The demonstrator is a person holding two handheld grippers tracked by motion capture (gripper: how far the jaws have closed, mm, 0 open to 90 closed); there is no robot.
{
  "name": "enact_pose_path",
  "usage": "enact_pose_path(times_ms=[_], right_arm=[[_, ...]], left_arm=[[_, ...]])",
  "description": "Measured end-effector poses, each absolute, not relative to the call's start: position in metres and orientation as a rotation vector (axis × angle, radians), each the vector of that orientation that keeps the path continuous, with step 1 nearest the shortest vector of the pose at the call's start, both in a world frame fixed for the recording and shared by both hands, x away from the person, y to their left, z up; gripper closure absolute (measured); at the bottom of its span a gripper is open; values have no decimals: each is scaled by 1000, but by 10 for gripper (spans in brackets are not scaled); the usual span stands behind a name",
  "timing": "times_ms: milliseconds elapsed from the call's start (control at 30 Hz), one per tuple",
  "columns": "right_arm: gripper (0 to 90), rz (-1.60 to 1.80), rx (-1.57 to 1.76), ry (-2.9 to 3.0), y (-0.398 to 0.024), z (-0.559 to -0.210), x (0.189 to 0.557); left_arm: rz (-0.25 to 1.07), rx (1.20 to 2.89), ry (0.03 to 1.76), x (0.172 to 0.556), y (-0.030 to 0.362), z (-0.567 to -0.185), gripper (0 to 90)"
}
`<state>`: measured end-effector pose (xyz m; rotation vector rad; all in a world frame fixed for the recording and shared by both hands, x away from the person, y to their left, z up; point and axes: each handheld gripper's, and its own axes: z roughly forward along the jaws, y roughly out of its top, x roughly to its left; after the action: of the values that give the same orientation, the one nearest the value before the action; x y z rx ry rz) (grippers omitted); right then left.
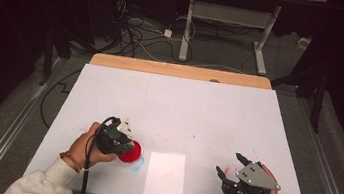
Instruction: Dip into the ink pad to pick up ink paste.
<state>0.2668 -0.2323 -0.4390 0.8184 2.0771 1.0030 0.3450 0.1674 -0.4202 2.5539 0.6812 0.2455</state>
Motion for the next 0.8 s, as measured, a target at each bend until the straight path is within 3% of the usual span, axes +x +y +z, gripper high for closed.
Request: enact_pose_path(times_ms=[533, 800], right_arm=[[296, 1008, 809, 2080, -232, -439, 267], [296, 1002, 809, 2094, -230, -440, 267]], left_arm=[[366, 2440, 679, 324, 197, -372, 737], [321, 2486, 656, 331, 187, -389, 737]])
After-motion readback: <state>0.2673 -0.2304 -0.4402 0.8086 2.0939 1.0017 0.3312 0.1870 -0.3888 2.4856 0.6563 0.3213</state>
